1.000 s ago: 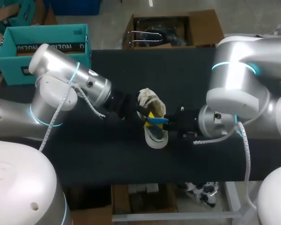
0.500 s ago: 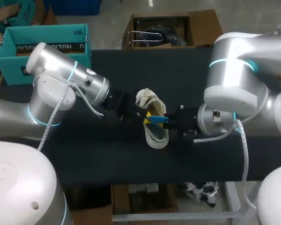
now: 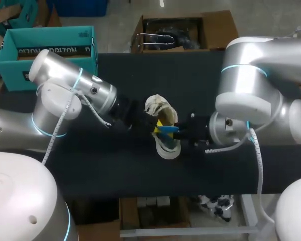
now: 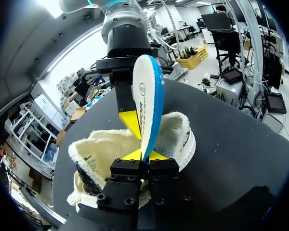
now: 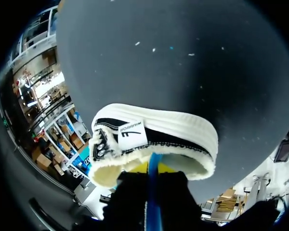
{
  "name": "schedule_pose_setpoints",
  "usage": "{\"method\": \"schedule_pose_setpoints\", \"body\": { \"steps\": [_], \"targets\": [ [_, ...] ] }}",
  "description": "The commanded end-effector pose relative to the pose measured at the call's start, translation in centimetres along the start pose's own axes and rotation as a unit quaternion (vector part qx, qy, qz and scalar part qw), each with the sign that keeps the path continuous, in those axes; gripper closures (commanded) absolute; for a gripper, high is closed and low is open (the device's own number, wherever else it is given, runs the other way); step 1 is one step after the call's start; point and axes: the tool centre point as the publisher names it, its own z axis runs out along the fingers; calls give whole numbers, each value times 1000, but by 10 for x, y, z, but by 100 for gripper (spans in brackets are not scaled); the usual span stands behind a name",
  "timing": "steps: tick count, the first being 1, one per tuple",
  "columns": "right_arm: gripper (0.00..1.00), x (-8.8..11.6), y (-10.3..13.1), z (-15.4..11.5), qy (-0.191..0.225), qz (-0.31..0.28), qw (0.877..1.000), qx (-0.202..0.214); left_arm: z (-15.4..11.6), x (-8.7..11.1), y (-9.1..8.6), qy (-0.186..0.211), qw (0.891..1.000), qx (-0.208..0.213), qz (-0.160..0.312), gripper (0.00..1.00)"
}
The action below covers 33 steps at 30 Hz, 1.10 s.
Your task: Open the shoe tongue, take the insole out of the shoe, put the insole back into the shoe, and pack the shoe into the shoebox
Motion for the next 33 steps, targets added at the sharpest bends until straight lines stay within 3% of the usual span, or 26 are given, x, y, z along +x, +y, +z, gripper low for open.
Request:
{"method": "schedule_pose_setpoints", "body": {
  "steps": [1,6,33],
  "targets": [
    [100,0,-2,0,1,2,1000,0,6,-1,2,0,1000,6,0,100],
    [100,-1,-1,-2,-3,3,1000,19,8,0,1,3,1000,10,-2,100],
    [100,1,-1,0,-9,10,1000,22,5,-1,-1,5,1000,22,-2,100]
  ]
}}
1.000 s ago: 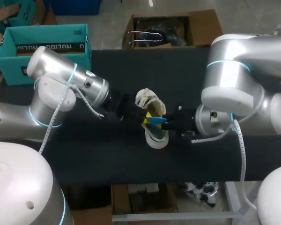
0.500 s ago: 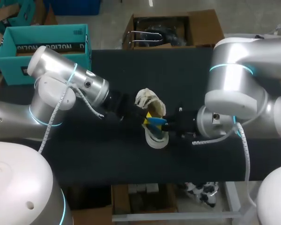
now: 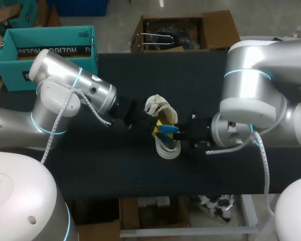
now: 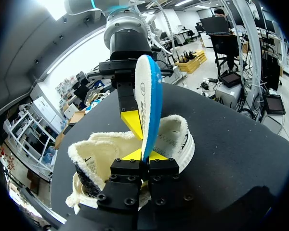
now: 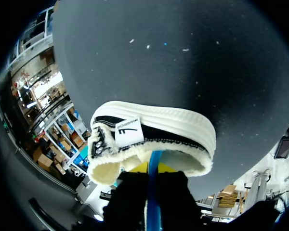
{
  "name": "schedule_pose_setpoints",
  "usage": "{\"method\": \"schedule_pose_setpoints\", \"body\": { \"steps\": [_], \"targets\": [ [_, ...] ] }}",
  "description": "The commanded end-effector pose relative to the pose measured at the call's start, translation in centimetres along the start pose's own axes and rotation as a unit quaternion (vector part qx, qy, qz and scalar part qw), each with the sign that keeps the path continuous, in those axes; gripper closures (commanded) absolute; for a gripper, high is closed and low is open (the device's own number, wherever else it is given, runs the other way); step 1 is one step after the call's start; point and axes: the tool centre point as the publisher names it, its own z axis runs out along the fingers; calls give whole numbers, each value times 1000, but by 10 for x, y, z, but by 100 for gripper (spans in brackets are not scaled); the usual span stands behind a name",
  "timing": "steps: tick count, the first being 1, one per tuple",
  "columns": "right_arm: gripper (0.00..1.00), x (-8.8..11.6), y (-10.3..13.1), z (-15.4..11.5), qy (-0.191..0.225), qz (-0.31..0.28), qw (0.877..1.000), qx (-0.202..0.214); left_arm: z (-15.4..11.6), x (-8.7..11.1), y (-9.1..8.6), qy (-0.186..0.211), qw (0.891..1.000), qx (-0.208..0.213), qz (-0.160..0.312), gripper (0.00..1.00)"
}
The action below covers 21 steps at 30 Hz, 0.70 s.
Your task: Open the shoe tongue, take the insole out of the shoe, put the insole back into the shoe, and pack the shoe into the shoebox
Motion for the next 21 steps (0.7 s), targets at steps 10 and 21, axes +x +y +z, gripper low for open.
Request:
{"method": "schedule_pose_setpoints", "body": {
  "steps": [10,21],
  "targets": [
    [100,4,2,2,-9,0,1000,3,4,-1,2,-1,1000,2,0,100],
    [100,5,-2,-5,5,-18,1000,-5,4,1,-3,-13,1000,7,16,100]
  ]
}}
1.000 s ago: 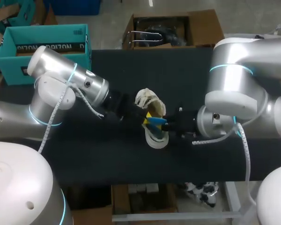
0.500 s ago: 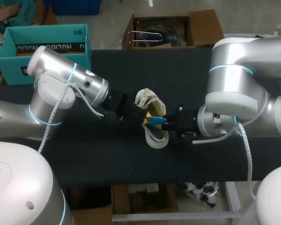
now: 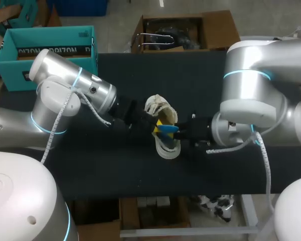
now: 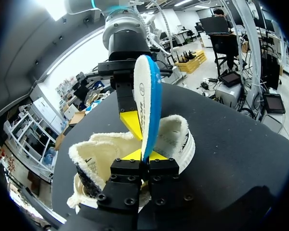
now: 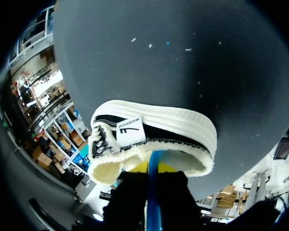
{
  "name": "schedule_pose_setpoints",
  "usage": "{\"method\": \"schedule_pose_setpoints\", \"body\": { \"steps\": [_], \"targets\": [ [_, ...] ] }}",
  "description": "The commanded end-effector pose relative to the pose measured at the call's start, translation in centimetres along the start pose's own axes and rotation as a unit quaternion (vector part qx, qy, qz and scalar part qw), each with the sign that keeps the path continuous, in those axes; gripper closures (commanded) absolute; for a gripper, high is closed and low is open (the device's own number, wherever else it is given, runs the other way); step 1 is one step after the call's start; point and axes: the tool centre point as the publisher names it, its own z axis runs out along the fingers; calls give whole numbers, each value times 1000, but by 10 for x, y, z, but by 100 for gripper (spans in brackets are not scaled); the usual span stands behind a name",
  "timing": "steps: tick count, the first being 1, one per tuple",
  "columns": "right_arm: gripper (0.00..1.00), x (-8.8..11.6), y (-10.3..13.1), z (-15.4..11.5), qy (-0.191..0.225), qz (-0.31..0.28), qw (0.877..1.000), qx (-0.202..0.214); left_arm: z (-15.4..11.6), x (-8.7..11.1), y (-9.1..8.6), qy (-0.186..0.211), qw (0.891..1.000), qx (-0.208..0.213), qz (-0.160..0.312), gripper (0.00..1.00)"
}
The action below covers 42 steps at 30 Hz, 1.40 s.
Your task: Open the shoe tongue, take the insole out of the shoe, put the insole back into the shoe, and pack the shoe into the shoebox
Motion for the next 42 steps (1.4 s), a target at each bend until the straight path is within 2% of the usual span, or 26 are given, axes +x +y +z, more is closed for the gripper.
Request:
{"method": "schedule_pose_setpoints", "body": {
  "steps": [1,8,15,19,22,24,31,35,39,42],
  "targets": [
    [100,4,-5,-5,4,-16,1000,-19,3,3,-3,-15,1000,8,13,100],
    [100,7,-10,-13,21,-64,996,-57,2,2,-8,-34,999,12,30,100],
    [100,8,-7,-7,25,-86,994,-58,1,1,-10,-49,998,9,38,99],
    [100,8,-4,-4,27,-101,993,-63,0,-1,-11,-53,998,4,43,75],
    [100,8,-2,-3,26,-112,991,-75,0,-2,-11,-56,997,3,45,63],
    [100,7,1,-3,30,-115,990,-74,0,-2,-12,-59,997,3,46,58],
    [100,5,0,-17,42,-120,987,-95,-3,-4,-12,-65,997,-3,44,61],
    [100,4,-3,-27,52,-125,986,-99,-2,-3,-12,-66,997,-5,42,72],
    [100,4,-4,-28,54,-138,984,-101,3,-3,-11,-61,997,-8,38,66],
    [100,3,-5,-27,60,-154,981,-97,7,-3,-10,-60,998,-11,34,66]
  ]
}}
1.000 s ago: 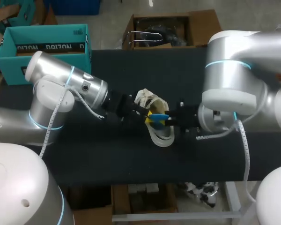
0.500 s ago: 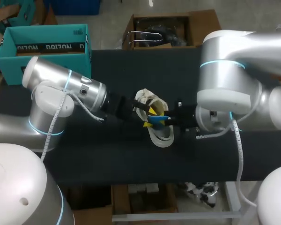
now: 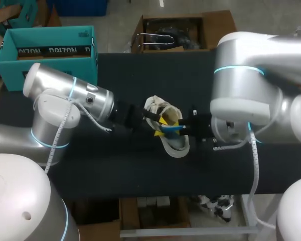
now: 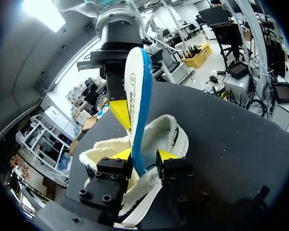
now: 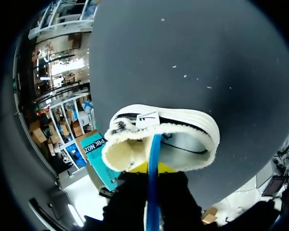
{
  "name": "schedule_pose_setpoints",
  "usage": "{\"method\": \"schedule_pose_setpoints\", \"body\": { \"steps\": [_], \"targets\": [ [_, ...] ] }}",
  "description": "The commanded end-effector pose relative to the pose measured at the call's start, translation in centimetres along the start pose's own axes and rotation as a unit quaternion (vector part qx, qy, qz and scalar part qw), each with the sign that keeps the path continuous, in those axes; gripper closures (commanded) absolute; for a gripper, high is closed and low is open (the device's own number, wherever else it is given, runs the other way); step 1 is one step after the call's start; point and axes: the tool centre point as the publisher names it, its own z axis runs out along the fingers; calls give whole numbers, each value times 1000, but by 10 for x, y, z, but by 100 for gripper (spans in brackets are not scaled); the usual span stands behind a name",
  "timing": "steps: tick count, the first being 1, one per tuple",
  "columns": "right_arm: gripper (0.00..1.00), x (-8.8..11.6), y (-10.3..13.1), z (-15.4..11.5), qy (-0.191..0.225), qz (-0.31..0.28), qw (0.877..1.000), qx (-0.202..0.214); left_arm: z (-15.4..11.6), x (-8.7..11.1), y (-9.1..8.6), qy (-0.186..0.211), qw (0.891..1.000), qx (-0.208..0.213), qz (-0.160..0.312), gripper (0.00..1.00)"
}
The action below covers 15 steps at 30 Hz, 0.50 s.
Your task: Open the shoe tongue, take the insole out of the shoe, put the insole back into the shoe, and pack the shoe into the shoebox
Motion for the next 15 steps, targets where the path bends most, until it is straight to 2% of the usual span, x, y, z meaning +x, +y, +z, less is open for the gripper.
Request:
{"method": "schedule_pose_setpoints", "body": {
  "steps": [1,3,5,15],
  "targets": [
    [100,-5,-5,1,48,-14,998,-28,8,0,2,-1,1000,-4,-3,69],
    [100,-5,-5,2,52,-24,998,-28,10,-1,2,-8,1000,-11,-3,81],
    [100,-6,-5,3,56,-37,997,-24,10,-2,2,-15,1000,-20,0,100],
    [100,-11,7,13,49,-44,998,-18,8,-6,8,-36,998,-57,16,100]
  ]
}}
